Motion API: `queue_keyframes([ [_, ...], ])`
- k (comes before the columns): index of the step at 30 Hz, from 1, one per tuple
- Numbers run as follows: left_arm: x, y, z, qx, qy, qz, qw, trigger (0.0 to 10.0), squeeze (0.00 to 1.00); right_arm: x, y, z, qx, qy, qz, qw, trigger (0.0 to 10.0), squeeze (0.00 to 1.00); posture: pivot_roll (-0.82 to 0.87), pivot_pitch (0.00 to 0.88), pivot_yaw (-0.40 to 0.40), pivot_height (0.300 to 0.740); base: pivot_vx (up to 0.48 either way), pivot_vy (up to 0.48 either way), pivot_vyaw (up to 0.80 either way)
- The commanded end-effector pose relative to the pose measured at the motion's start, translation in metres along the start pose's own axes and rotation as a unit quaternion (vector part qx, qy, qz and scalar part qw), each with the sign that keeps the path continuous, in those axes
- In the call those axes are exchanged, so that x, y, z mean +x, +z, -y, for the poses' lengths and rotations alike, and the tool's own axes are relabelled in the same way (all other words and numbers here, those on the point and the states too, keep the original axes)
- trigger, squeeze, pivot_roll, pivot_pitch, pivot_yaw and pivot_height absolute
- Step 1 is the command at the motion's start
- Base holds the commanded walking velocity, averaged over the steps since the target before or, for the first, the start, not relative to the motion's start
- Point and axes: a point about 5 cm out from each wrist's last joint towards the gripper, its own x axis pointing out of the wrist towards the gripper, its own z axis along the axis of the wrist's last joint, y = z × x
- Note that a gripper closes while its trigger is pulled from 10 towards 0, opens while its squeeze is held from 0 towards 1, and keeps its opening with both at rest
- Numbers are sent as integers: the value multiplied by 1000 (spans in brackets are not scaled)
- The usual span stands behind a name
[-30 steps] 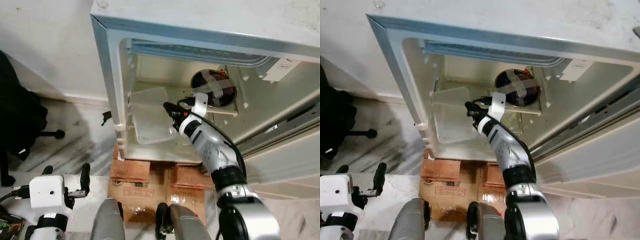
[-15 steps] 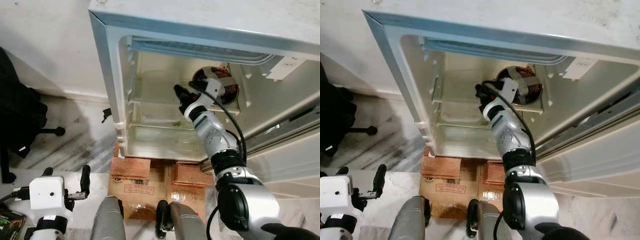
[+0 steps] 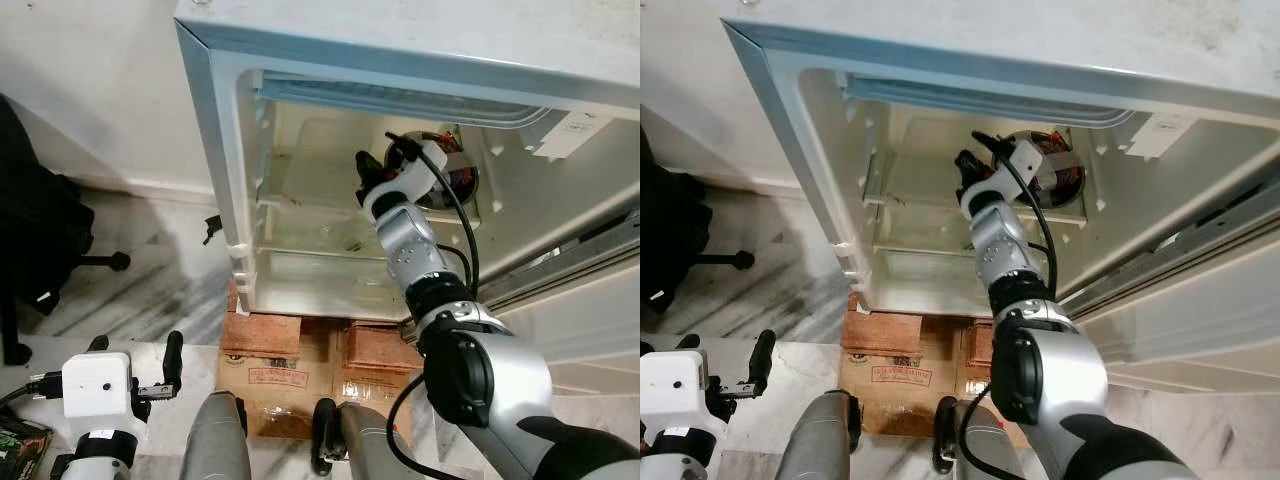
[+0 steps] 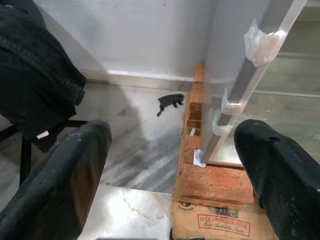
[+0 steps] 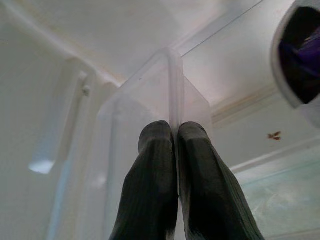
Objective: Restocking fridge
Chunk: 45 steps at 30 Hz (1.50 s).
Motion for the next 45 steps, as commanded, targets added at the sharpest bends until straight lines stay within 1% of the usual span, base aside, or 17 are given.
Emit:
queue_keyframes([
  [1, -5, -3, 0, 2, 7, -13, 1000, 10000, 0, 1, 1, 2, 14, -21, 7, 1000, 10000, 0, 337, 302, -128, 740, 0, 0, 0],
  [2, -5, -3, 0, 2, 7, -13, 1000, 10000, 0, 1, 1, 2, 14, -21, 7, 1000, 10000, 0, 337, 302, -128, 740, 0, 0, 0],
  [7, -5, -2, 1, 1, 9, -13, 1000, 10000, 0, 3, 14, 4, -5, -70, 36, 997, 10000, 0, 338, 305, -131, 740, 0, 0, 0],
  [8, -5, -2, 1, 1, 9, -13, 1000, 10000, 0, 3, 14, 4, -5, -70, 36, 997, 10000, 0, 338, 305, -131, 740, 0, 0, 0],
  [10, -6, -2, 2, 1, 9, -14, 1000, 10000, 0, 3, 17, 9, -12, -94, 42, 995, 10000, 0, 336, 306, -133, 740, 0, 0, 0],
  [12, -6, -2, 2, 0, 9, -14, 1000, 10000, 0, 2, 19, 13, -12, -103, 44, 994, 10000, 0, 336, 308, -135, 740, 0, 0, 0],
  [13, -6, -2, 2, -1, 9, -14, 1000, 10000, 0, 2, 18, 14, -12, -109, 44, 993, 10000, 929, 336, 308, -135, 740, 0, 0, 0],
  [14, -6, -2, 3, -1, 9, -15, 1000, 10000, 0, 2, 18, 15, -11, -110, 44, 993, 10000, 1000, 335, 311, -136, 740, 0, 0, 0],
  [22, -6, -3, 5, -3, 9, -16, 1000, 10000, 0, 1, 10, 14, -4, -114, 36, 993, 10000, 1000, 331, 316, -142, 740, 0, 0, 0],
  [25, -6, -4, 5, -4, 11, -17, 1000, 10000, 0, 1, 5, 9, 18, -107, 30, 994, 10000, 1000, 333, 317, -144, 740, 0, 0, 0],
  [27, -6, -4, 5, -4, 12, -18, 1000, 10000, 0, 1, 5, 9, 18, -106, 29, 994, 10000, 1000, 333, 318, -146, 740, 0, 0, 0],
  [31, -6, -4, 6, -6, 13, -18, 1000, 10000, 0, 2, 0, 2, 34, -86, 21, 995, 10000, 1000, 332, 320, -149, 740, 0, 0, 0],
  [37, -6, -4, 6, -8, 13, -19, 1000, 10000, 0, 3, 1, -2, 35, -61, 24, 997, 10000, 1000, 327, 319, -148, 740, 0, 0, 0],
  [40, -4, -5, 7, -7, 12, -18, 1000, 10000, 0, 4, 10, -4, -12, -27, 36, 999, 10000, 1000, 324, 314, -146, 740, 0, 0, 0],
  [43, -3, -5, 6, -7, 12, -17, 1000, 10000, 0, 3, 18, -1, -56, -5, 47, 997, 10000, 1000, 320, 310, -148, 740, 0, 0, 0],
  [44, -3, -5, 6, -7, 12, -17, 1000, 10000, 0, 3, 18, -1, -56, -5, 47, 997, 10000, 1000, 320, 310, -148, 740, 0, 0, 0],
  [45, -2, -5, 6, -7, 12, -16, 1000, 10000, 0, 2, 21, 4, -69, 0, 48, 996, 10000, 1000, 319, 309, -149, 740, 0, 0, 0],
])
